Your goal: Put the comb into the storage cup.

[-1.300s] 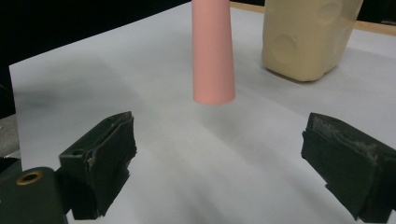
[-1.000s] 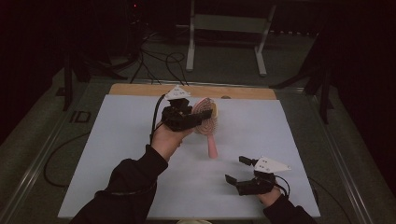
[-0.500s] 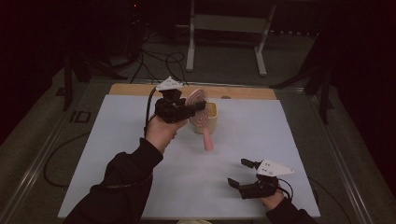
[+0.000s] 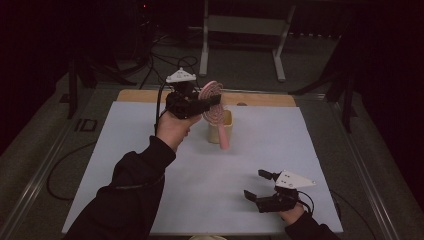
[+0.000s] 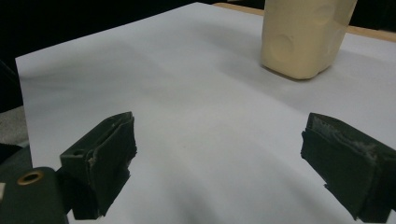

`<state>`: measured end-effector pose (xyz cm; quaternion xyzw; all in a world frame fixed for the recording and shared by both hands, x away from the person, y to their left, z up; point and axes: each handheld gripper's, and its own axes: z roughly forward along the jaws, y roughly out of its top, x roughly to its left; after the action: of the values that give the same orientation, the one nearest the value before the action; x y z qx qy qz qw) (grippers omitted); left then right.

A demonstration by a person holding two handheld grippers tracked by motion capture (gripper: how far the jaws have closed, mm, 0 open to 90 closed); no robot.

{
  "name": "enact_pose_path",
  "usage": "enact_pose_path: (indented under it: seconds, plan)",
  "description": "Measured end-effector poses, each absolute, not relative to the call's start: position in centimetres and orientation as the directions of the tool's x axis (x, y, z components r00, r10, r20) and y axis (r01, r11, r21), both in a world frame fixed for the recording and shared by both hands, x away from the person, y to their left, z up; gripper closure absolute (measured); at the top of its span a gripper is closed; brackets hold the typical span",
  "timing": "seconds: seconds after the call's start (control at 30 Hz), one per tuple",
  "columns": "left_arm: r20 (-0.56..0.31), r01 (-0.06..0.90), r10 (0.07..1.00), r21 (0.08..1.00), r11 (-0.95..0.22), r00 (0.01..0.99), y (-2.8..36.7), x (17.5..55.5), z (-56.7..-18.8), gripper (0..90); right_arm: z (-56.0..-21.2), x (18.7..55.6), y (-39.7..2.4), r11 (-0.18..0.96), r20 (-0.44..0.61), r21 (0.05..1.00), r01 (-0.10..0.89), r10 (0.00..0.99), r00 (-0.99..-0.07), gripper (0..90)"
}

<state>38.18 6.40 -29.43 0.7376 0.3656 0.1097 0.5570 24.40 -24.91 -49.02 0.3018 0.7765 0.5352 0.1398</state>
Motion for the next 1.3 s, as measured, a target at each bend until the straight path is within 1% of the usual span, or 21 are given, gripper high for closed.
enact_pose_path:
  seconds: [0.13,0.3,0.4,0.73,0.9,1.3]
  plan:
    - [-0.233,0.410,0.677,0.905,-0.111,0.698,6.3,38.8,-28.9,65.6,-48.9,24.4,-24.9,0.237,0.115,0.916,0.323,0.618,-0.778,9.8]
    - [-0.241,0.414,0.688,0.905,-0.095,0.685,6.2,39.6,-28.4,65.6,-48.9,24.4,-24.9,0.239,0.111,0.917,0.321,0.619,-0.778,9.8]
    - [-0.231,0.408,0.694,0.908,-0.098,0.682,6.2,39.9,-28.3,65.6,-48.9,24.3,-25.0,0.234,0.118,0.916,0.325,0.618,-0.778,9.8]
    - [-0.239,0.420,0.713,0.904,-0.085,0.659,6.6,41.4,-28.5,65.6,-49.0,24.4,-25.0,0.238,0.113,0.916,0.322,0.617,-0.779,9.9]
    - [-0.247,0.413,0.723,0.909,-0.058,0.646,6.7,42.1,-28.3,65.7,-49.0,24.4,-25.0,0.236,0.120,0.915,0.327,0.616,-0.778,9.9]
    - [-0.238,0.397,0.733,0.916,-0.048,0.637,6.0,43.5,-27.8,65.7,-49.0,24.4,-25.1,0.226,0.127,0.917,0.328,0.614,-0.779,9.9]
